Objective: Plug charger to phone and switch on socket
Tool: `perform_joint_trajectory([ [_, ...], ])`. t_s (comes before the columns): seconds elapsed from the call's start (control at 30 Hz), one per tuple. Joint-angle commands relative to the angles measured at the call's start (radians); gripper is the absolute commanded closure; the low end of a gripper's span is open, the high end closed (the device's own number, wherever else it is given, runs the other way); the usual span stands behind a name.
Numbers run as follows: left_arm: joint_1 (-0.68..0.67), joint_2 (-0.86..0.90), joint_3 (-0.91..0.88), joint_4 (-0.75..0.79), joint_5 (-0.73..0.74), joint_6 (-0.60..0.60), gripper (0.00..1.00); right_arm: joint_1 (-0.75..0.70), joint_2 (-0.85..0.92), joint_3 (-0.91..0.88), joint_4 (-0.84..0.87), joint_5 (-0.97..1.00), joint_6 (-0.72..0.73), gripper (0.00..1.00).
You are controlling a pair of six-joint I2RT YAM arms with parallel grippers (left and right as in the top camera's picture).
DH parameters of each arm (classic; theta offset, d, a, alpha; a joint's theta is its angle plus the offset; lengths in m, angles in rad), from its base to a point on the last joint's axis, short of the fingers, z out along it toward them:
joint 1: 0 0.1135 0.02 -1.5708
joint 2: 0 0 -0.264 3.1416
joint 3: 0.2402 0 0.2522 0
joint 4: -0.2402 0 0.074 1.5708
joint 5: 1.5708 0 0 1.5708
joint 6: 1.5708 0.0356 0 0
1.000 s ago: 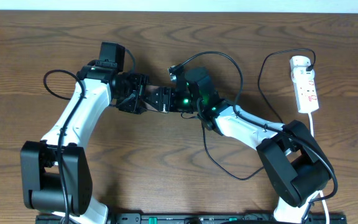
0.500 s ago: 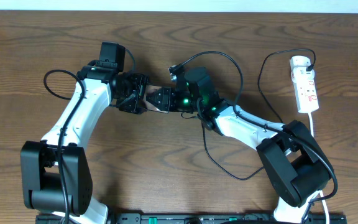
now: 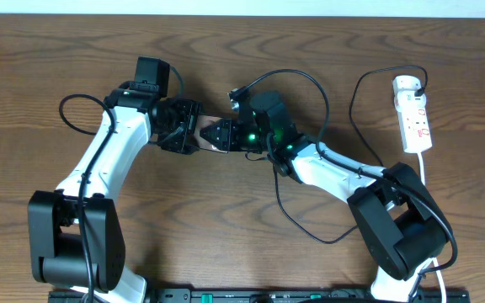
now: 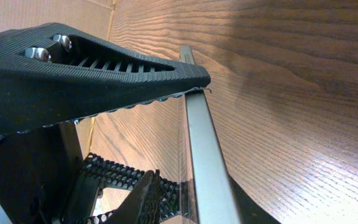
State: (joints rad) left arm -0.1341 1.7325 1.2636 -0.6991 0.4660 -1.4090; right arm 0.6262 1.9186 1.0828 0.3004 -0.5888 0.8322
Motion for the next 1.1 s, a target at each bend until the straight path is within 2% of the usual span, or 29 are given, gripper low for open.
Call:
perform_joint_trajectory([
  [0.0,-0.003,-0.009,-0.001,0.002,0.021,0.020,0.93,0.003,-0.002,0.010,-0.003,0.003,-0.011,0.76],
  [0.2,-0.003,-0.009,-0.001,0.002,0.021,0.020,0.93,0.003,-0.002,0.010,-0.006,0.003,-0.011,0.83],
  [0.43,-0.003,-0.009,-0.001,0.002,0.021,0.021,0.93,0.003,-0.002,0.010,-0.006,0.003,-0.011,0.85],
  [0.6,-0.003,-0.009,-0.001,0.002,0.021,0.024,0.93,0.003,-0.002,0.010,-0.006,0.003,-0.011,0.96],
  [1.07,-0.003,-0.009,-0.001,0.002,0.021,0.024,0.93,0.003,-0.002,0.010,-0.005,0.002,-0.010,0.99],
])
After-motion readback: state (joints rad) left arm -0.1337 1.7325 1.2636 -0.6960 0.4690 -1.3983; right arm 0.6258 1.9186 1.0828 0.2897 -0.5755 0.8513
